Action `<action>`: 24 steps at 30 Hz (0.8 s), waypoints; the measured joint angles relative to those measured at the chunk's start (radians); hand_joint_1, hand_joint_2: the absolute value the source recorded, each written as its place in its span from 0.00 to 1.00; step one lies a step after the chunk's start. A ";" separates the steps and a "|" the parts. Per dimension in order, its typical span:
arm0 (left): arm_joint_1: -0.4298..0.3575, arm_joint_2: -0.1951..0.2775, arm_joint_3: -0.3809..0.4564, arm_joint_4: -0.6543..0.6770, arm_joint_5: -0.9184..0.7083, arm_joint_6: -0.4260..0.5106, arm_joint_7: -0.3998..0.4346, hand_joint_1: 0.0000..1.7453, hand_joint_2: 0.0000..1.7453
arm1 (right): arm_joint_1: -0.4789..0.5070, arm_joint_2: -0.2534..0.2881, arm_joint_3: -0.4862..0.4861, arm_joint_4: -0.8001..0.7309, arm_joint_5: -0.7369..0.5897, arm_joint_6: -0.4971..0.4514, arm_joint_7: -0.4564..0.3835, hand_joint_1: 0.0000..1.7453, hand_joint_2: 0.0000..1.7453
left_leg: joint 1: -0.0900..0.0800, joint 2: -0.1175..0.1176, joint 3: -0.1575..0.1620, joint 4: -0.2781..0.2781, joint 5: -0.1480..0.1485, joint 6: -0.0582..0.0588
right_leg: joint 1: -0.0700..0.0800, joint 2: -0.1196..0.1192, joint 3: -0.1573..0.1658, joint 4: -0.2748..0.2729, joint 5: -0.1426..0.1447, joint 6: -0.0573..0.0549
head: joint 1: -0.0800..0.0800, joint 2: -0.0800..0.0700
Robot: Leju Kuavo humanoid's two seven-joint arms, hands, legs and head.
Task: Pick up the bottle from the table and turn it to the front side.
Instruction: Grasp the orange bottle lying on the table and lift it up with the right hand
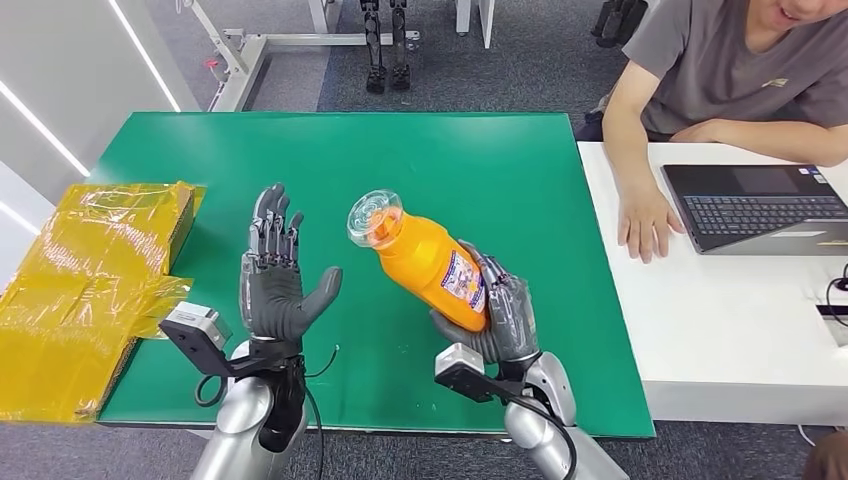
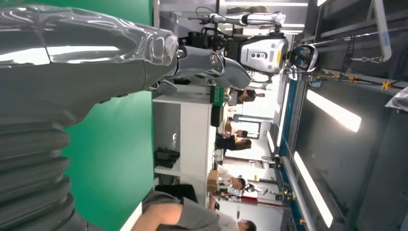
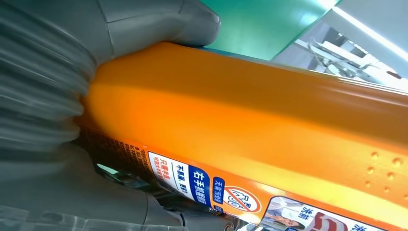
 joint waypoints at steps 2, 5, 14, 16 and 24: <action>-0.007 -0.004 -0.011 0.012 -0.001 -0.010 0.000 0.00 1.00 | 0.003 0.004 -0.002 0.000 0.016 0.008 0.015 1.00 1.00 | 0.000 0.000 0.000 0.000 0.000 0.000 | 0.000 0.000 0.000 0.000 0.000 0.000 | 0.000 0.000; -0.017 -0.011 -0.029 0.027 -0.002 -0.023 0.000 0.00 1.00 | 0.002 0.016 -0.002 0.001 0.039 0.030 0.042 1.00 1.00 | 0.000 0.000 0.000 0.000 0.000 0.000 | 0.000 0.000 0.000 0.000 0.000 0.000 | 0.000 0.000; -0.043 -0.018 -0.061 0.052 0.018 -0.028 0.000 0.00 1.00 | -0.047 0.041 -0.006 0.034 0.057 0.129 0.069 1.00 1.00 | 0.000 0.000 0.000 0.000 0.000 0.000 | 0.000 0.000 0.000 0.000 0.000 0.000 | 0.000 0.000; -0.046 -0.018 -0.063 0.054 0.024 -0.021 0.000 0.00 1.00 | -0.062 0.047 -0.006 0.048 0.063 0.141 0.067 1.00 1.00 | 0.000 0.000 0.000 0.000 0.000 0.000 | 0.000 0.000 0.000 0.000 0.000 0.000 | 0.000 0.000; -0.051 -0.018 -0.060 0.055 0.036 -0.004 0.000 0.00 1.00 | -0.141 0.074 -0.002 0.118 0.101 0.178 0.065 1.00 1.00 | 0.000 -0.001 -0.001 0.000 0.000 0.000 | 0.000 -0.001 0.000 0.000 0.000 0.000 | 0.000 0.000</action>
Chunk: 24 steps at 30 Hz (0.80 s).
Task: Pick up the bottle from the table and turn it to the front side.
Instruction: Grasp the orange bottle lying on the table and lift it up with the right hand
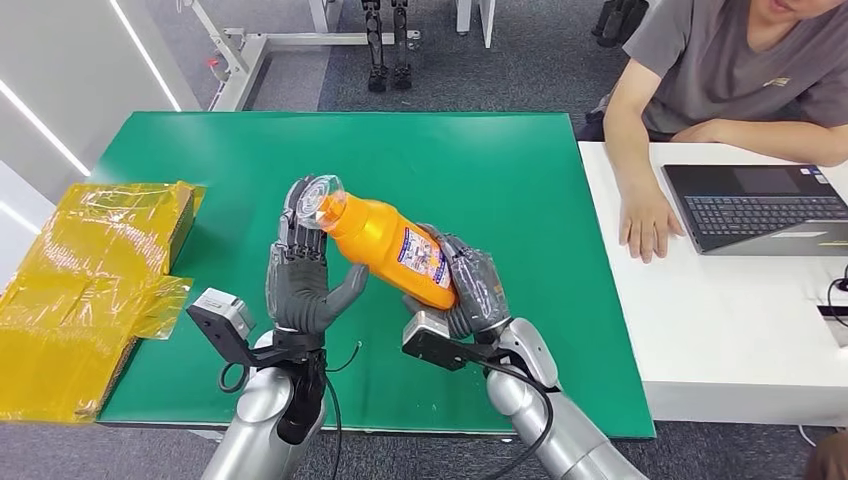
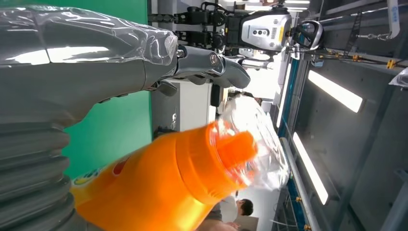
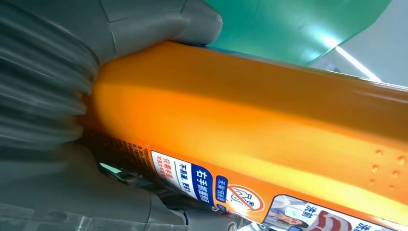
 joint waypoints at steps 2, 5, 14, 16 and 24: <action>0.000 -0.001 0.003 0.000 0.002 -0.003 0.000 0.00 1.00 | -0.014 0.006 0.008 0.014 0.021 -0.001 0.004 1.00 1.00 | 0.000 0.000 0.000 0.000 0.000 0.000 | 0.000 0.000 0.000 0.000 0.000 0.000 | 0.000 0.000; 0.000 -0.002 0.008 0.000 0.004 -0.006 0.000 0.00 1.00 | -0.030 0.014 0.022 0.029 0.039 0.007 0.012 1.00 1.00 | 0.000 0.000 0.000 0.000 0.000 0.000 | 0.000 0.000 0.000 0.000 0.000 0.000 | 0.000 0.000; -0.001 -0.002 0.029 0.000 0.008 -0.010 0.000 0.00 1.00 | -0.061 0.041 0.053 0.067 0.046 0.070 0.025 1.00 1.00 | 0.000 0.000 0.000 0.000 0.000 0.000 | 0.000 0.000 0.000 0.000 0.000 0.000 | 0.000 0.000; -0.001 -0.002 0.032 0.000 0.008 -0.010 0.000 0.00 1.00 | -0.067 0.044 0.059 0.075 0.046 0.081 0.024 1.00 1.00 | 0.000 0.000 0.000 0.000 0.000 0.000 | 0.000 0.000 0.000 0.000 0.000 0.000 | 0.000 0.000; -0.001 -0.002 0.047 0.000 0.011 -0.010 0.000 0.00 1.00 | -0.088 0.050 0.078 0.102 0.049 0.115 0.001 1.00 1.00 | 0.000 0.000 0.000 0.000 0.000 0.000 | 0.000 0.000 0.000 0.000 0.000 0.000 | 0.000 0.000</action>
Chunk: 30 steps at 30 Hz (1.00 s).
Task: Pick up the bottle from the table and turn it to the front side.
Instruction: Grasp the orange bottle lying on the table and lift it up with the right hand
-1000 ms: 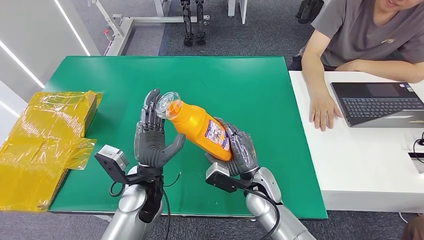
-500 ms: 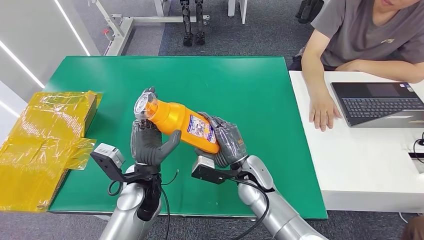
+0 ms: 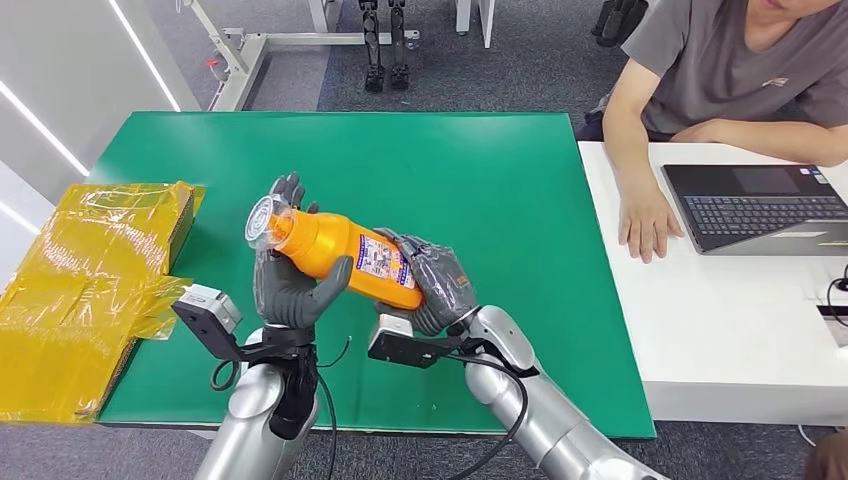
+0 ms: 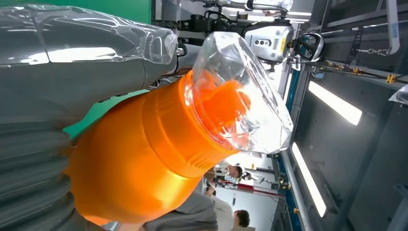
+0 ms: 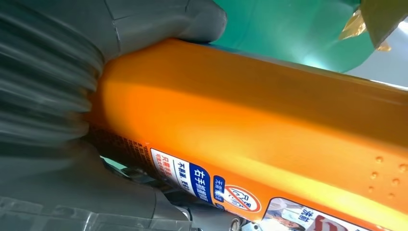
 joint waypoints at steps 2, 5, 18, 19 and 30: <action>0.000 0.000 0.003 0.000 0.001 0.000 0.000 0.00 1.00 | -0.003 0.000 0.007 0.004 0.006 -0.001 -0.004 1.00 1.00 | 0.000 0.000 0.000 0.000 0.000 0.000 | 0.000 0.000 0.000 0.000 0.000 0.000 | 0.000 0.000; 0.000 0.000 0.006 0.001 0.002 0.000 0.000 0.00 1.00 | -0.008 0.001 0.018 0.009 0.020 0.002 -0.004 1.00 1.00 | 0.000 0.000 0.000 0.000 0.000 0.000 | 0.000 0.000 0.000 0.000 0.000 0.000 | 0.000 0.000; 0.004 0.000 0.031 0.000 -0.004 0.000 0.000 1.00 1.00 | -0.024 0.002 0.049 0.024 0.055 0.003 0.019 1.00 1.00 | 0.000 0.000 0.000 0.000 0.000 0.000 | 0.000 0.000 0.000 0.000 0.000 0.000 | 0.000 0.000; 0.007 0.000 0.032 -0.003 -0.007 -0.001 0.000 1.00 1.00 | -0.025 0.002 0.052 0.025 0.065 -0.006 0.028 1.00 1.00 | 0.000 0.000 0.000 0.000 0.000 0.000 | 0.000 0.000 0.000 0.000 0.000 0.000 | 0.000 0.000; 0.040 -0.007 0.053 -0.054 -0.019 -0.016 0.000 1.00 1.00 | -0.045 0.021 0.061 0.064 0.097 -0.027 0.046 1.00 1.00 | 0.000 0.000 0.000 0.000 0.000 0.000 | 0.000 0.000 0.000 0.000 0.000 0.000 | 0.000 0.000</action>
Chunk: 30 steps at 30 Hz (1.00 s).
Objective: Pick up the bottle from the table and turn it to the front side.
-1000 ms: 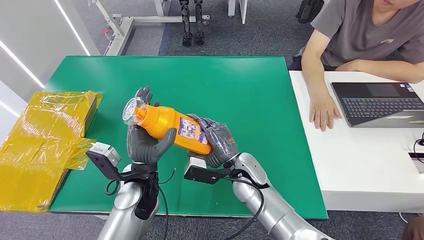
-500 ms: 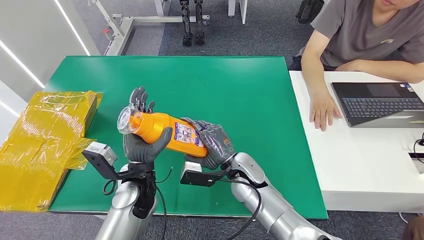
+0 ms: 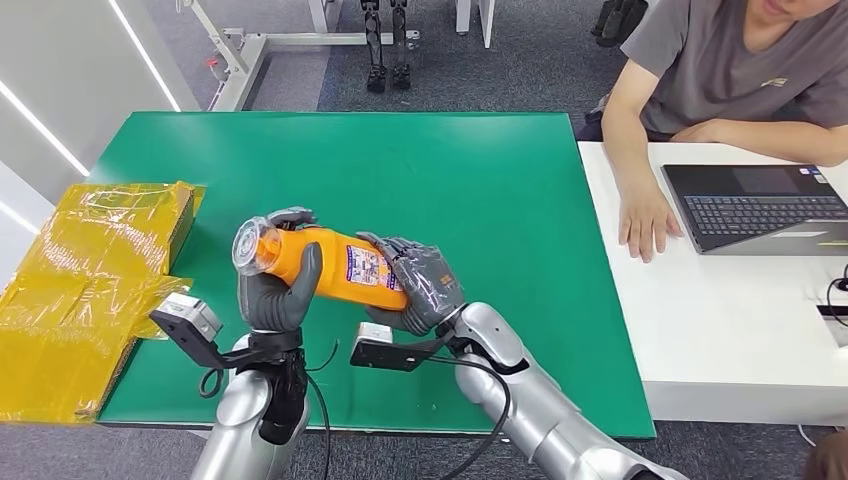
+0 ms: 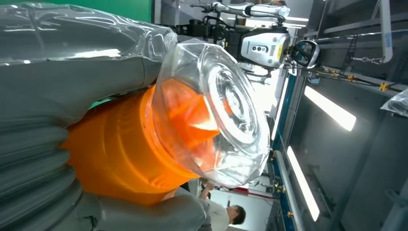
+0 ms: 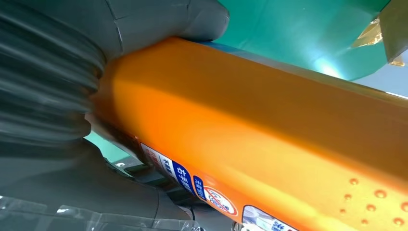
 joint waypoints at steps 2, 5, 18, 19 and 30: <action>0.001 -0.001 0.002 -0.006 -0.003 -0.001 0.000 1.00 1.00 | -0.001 0.003 0.001 0.003 0.006 -0.001 0.004 1.00 1.00 | 0.000 0.000 0.000 0.000 0.000 0.000 | 0.000 0.000 0.000 0.000 0.000 0.000 | 0.000 0.000; 0.002 -0.004 0.004 -0.014 -0.008 -0.003 0.000 1.00 1.00 | -0.001 0.007 0.003 0.007 0.015 -0.006 0.015 1.00 1.00 | 0.000 0.000 0.000 0.000 0.000 0.000 | 0.000 0.000 0.000 0.000 0.000 0.000 | 0.000 0.000; 0.009 -0.008 0.005 -0.036 -0.043 0.002 0.000 1.00 1.00 | 0.032 0.012 -0.020 0.003 -0.076 -0.001 0.020 0.00 1.00 | 0.000 0.000 0.000 0.000 0.000 0.000 | 0.000 0.000 0.000 0.000 0.000 0.000 | 0.000 0.000; 0.009 -0.008 0.006 -0.037 -0.043 0.004 0.000 1.00 1.00 | 0.036 0.012 -0.026 0.001 -0.089 -0.003 0.018 0.00 1.00 | 0.000 0.000 0.000 0.000 0.000 0.000 | 0.000 0.000 0.000 0.000 0.000 0.000 | 0.000 0.000; 0.010 -0.006 0.006 -0.046 -0.046 0.033 0.000 1.00 1.00 | 0.123 0.011 -0.110 -0.121 -0.286 -0.075 -0.091 0.00 1.00 | 0.000 0.000 0.000 0.000 0.000 0.000 | 0.000 0.000 0.000 0.000 0.000 0.000 | 0.000 0.000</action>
